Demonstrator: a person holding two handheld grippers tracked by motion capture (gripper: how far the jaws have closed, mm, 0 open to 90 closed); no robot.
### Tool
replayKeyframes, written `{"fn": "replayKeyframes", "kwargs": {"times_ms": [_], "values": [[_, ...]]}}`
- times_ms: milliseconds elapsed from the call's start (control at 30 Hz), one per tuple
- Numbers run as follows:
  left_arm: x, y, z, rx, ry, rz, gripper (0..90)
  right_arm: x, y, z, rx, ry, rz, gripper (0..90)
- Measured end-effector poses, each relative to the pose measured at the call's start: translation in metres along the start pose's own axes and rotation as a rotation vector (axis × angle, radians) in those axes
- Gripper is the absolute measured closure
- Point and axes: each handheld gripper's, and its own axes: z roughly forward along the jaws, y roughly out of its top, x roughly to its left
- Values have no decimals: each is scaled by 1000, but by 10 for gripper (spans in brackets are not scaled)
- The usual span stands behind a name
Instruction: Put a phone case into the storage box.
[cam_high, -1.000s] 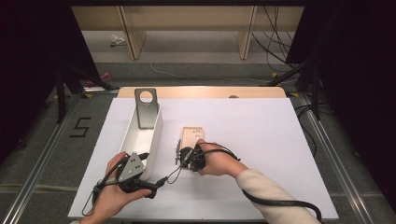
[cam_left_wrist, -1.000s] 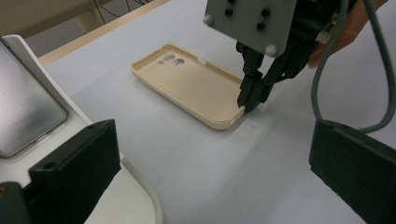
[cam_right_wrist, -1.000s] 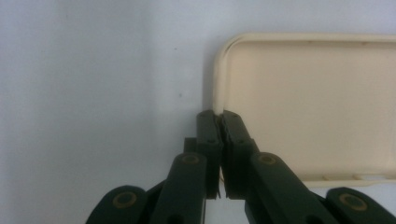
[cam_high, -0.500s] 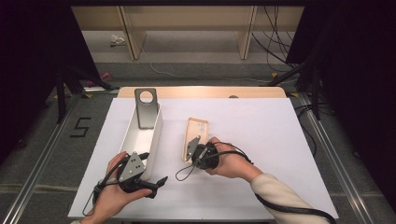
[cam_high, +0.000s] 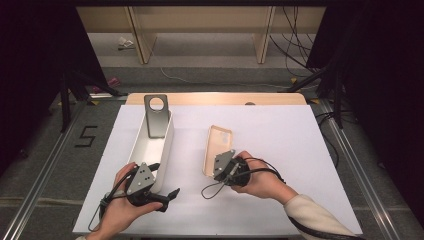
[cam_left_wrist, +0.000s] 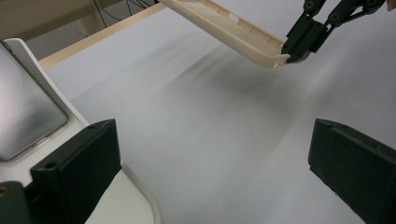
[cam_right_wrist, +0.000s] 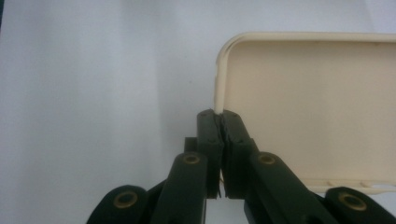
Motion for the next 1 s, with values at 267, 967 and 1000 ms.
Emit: {"fn": "replayKeyframes", "kwargs": {"times_ms": [267, 967, 1000], "values": [[0, 9, 4, -23, -8, -24, 29, 7, -13, -9, -7, -8, 1, 882], [2, 91, 69, -16, -79, -103, 133, 26, -29, -27, -39, -12, 11, 882], [1, 95, 74, -13, -88, -111, 141, 27, -29, -28, -39, -8, 16, 881]]}}
